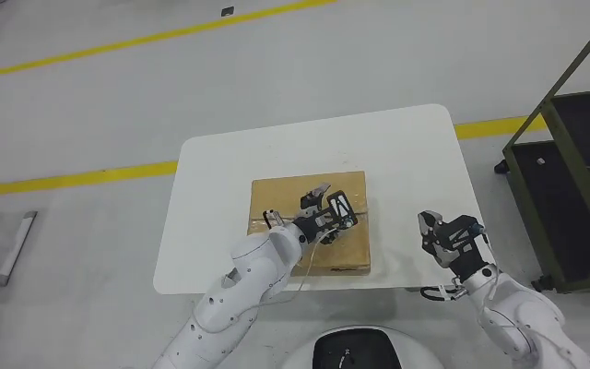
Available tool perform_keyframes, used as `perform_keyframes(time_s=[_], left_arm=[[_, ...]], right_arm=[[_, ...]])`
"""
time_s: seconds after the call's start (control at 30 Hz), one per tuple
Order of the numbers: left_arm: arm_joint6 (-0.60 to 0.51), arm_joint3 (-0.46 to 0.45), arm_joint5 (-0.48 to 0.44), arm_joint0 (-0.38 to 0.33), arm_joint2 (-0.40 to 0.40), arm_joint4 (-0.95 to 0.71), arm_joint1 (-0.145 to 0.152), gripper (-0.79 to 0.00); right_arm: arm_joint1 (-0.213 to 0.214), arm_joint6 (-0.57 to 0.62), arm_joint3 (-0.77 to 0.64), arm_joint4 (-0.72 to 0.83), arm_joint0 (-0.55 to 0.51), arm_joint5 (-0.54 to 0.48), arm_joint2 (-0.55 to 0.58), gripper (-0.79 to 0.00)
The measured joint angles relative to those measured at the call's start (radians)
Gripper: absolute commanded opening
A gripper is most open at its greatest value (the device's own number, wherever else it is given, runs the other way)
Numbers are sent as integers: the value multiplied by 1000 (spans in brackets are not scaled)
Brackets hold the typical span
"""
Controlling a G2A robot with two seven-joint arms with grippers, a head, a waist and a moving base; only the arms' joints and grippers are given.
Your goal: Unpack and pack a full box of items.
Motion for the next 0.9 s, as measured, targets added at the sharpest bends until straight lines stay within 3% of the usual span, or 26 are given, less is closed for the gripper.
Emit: perform_keyframes(time_s=[0.43, 0.5, 0.6, 0.63, 0.7, 0.9], left_arm=[[-79, 22, -2, -24, 46, 43, -28, 0], [-83, 28, 2, -26, 48, 53, -31, -71], [-85, 35, 6, -27, 49, 71, -35, -259], [-84, 36, 7, -27, 49, 75, -36, -409], [-80, 39, 10, -25, 46, 83, -38, -554], [-73, 39, 7, -19, 45, 126, -43, -536]], right_arm=[[3, -4, 4, 17, 0, 6, 14, -785], [3, -5, 5, 19, -1, 7, 16, -785], [3, -6, 5, 19, -1, 7, 16, -785], [4, -6, 5, 20, -1, 7, 16, -785], [4, -6, 5, 20, -1, 7, 15, -785], [5, -6, 7, 20, 2, 6, 13, -785]])
